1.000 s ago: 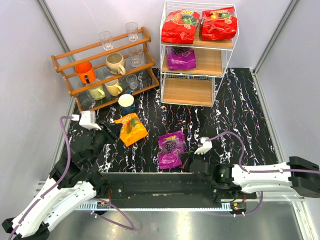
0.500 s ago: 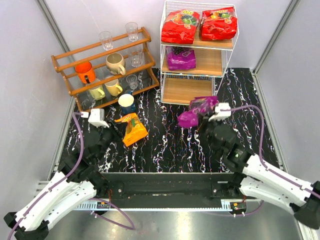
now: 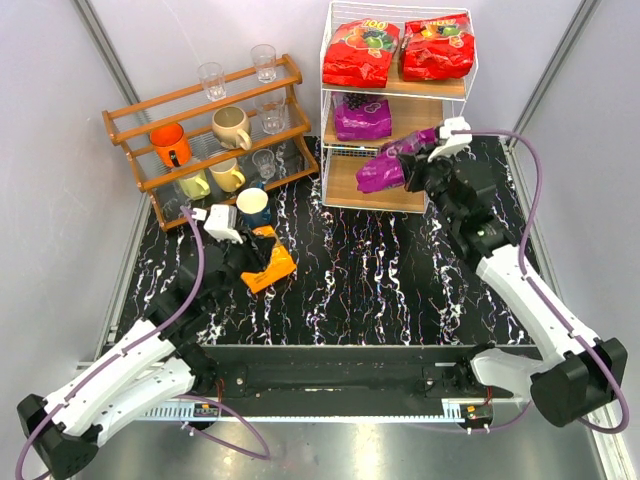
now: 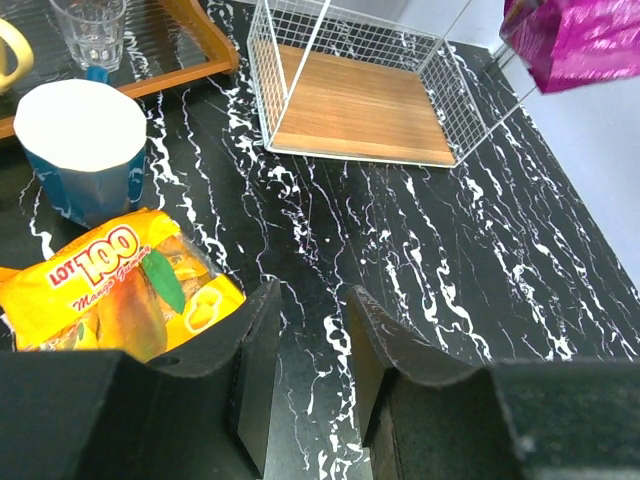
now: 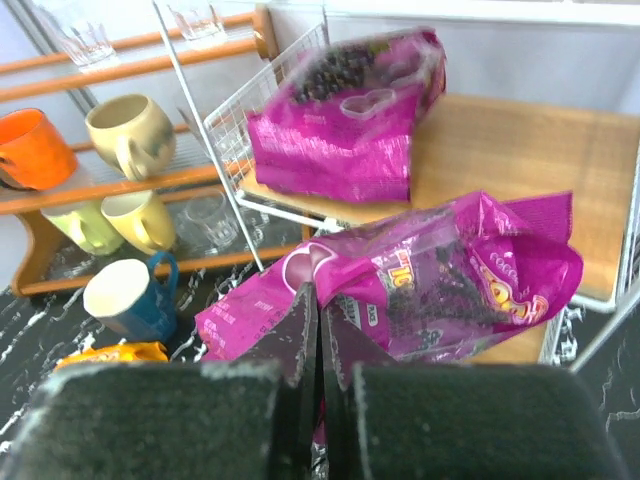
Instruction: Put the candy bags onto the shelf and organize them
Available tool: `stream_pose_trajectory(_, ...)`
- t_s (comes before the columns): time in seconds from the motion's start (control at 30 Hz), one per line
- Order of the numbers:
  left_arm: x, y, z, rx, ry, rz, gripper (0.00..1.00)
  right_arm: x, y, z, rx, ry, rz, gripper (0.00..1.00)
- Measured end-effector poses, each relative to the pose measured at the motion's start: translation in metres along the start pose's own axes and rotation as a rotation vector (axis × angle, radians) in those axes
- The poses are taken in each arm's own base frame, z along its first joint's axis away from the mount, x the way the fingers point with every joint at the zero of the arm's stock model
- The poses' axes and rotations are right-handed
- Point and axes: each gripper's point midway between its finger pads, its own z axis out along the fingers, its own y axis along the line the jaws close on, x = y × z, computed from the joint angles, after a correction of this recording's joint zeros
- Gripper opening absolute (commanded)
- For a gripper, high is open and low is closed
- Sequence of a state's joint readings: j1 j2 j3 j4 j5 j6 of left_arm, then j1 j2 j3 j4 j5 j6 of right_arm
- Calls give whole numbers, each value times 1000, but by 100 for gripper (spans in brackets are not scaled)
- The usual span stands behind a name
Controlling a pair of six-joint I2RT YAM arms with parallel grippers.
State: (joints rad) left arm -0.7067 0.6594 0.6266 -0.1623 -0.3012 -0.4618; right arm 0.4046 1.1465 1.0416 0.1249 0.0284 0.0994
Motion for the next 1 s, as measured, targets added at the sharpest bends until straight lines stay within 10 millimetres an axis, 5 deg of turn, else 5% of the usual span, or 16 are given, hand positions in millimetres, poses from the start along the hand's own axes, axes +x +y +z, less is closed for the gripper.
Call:
stream_pose_trajectory(0.33, 11, -4, 13, 26, 19, 1, 35, -58, -15, 26, -68, -79, -66, 0)
stream_pose_trajectory(0.67, 13, -3, 23, 25, 20, -3, 34, -49, -58, 55, -67, -32, -88, 0)
stream_pose_trajectory(1.0, 18, -2, 28, 37, 32, -6, 34, -52, -57, 57, -104, -25, -143, 0)
